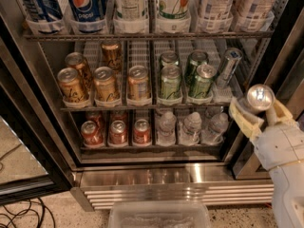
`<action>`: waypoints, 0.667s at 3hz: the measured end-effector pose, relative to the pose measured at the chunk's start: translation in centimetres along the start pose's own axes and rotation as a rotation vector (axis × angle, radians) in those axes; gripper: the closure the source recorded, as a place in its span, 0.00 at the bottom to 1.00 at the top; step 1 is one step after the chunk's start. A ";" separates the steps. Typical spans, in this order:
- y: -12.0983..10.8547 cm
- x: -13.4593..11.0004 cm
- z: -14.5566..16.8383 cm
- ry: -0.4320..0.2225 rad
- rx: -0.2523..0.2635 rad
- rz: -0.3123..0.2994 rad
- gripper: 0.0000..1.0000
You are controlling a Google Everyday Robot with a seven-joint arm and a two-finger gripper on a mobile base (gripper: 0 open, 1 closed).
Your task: Pick redbull can from middle shelf of fridge
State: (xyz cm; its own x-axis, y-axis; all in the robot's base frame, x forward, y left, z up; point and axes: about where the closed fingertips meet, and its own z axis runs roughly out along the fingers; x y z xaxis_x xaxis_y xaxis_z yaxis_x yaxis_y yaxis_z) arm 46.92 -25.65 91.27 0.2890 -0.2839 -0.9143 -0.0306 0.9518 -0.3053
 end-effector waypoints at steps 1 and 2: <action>-2.5 3.7 -3.2 0.116 -0.034 0.087 1.00; -1.2 4.8 -3.0 0.182 -0.133 0.281 1.00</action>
Offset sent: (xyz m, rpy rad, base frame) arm -0.1206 0.1210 -0.0280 -0.1698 0.3719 0.9073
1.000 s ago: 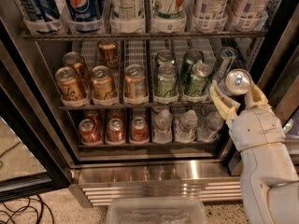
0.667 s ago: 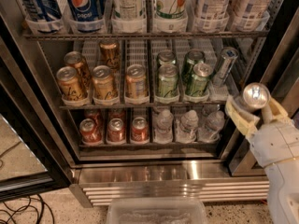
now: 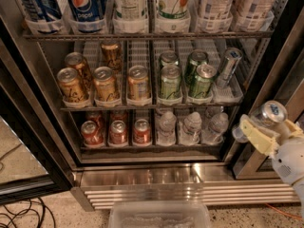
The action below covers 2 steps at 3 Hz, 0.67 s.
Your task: Pick redbull can from middle shelf of fridge
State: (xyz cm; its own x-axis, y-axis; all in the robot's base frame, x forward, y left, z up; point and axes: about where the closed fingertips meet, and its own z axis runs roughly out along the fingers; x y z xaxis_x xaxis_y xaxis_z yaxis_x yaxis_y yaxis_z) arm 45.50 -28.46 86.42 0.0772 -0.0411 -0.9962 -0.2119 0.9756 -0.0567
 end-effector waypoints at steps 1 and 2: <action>0.4 0.5 -0.6 0.034 -0.030 0.054 1.00; 0.4 0.5 -0.6 0.033 -0.031 0.053 1.00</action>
Offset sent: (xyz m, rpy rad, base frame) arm -0.0039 0.0049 -0.0051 0.0494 0.0453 0.0373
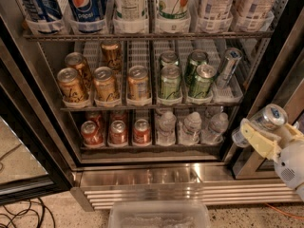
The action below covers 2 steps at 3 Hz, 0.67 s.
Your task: Pick redbull can from middle shelf of fridge
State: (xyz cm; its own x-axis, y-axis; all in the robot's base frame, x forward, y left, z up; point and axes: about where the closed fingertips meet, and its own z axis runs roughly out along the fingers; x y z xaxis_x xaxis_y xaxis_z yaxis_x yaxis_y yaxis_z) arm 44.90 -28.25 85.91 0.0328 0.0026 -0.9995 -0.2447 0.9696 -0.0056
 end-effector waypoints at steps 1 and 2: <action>1.5 -1.2 -0.1 -0.028 -0.050 -0.077 1.00; 3.7 -3.7 -1.4 -0.091 -0.142 -0.206 1.00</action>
Offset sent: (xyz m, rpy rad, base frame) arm -0.0713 0.0851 0.0762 -0.3046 -0.3308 0.3785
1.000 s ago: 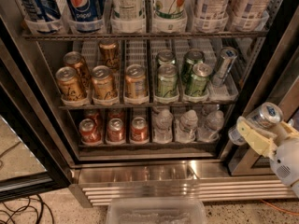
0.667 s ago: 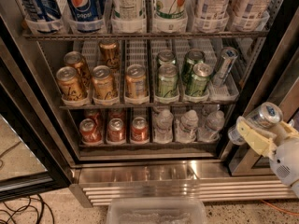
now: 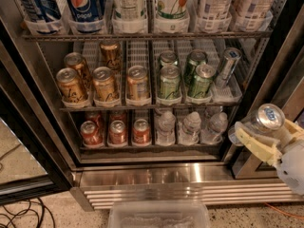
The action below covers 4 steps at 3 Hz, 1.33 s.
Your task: Pick redbull can from middle shelf of fridge
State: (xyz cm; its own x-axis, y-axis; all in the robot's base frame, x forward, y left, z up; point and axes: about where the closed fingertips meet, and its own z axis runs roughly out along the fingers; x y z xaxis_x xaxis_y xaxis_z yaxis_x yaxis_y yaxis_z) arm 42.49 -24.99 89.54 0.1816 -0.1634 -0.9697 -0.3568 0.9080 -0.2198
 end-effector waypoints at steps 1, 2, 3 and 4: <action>2.0 -2.9 -1.2 -0.064 -0.116 -0.073 1.00; 4.1 -4.9 -2.2 -0.123 -0.250 -0.067 1.00; 7.0 -6.9 -2.7 -0.224 -0.430 0.010 1.00; 9.6 -8.6 -3.2 -0.302 -0.610 0.088 1.00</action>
Offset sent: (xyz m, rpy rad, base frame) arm -0.1025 0.0794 0.0604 -0.0393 -0.1738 0.5889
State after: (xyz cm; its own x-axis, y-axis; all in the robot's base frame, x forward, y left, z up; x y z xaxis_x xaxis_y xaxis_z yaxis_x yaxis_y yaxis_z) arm 34.59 -16.11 95.43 0.3442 0.0959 -0.9340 -0.8179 0.5191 -0.2481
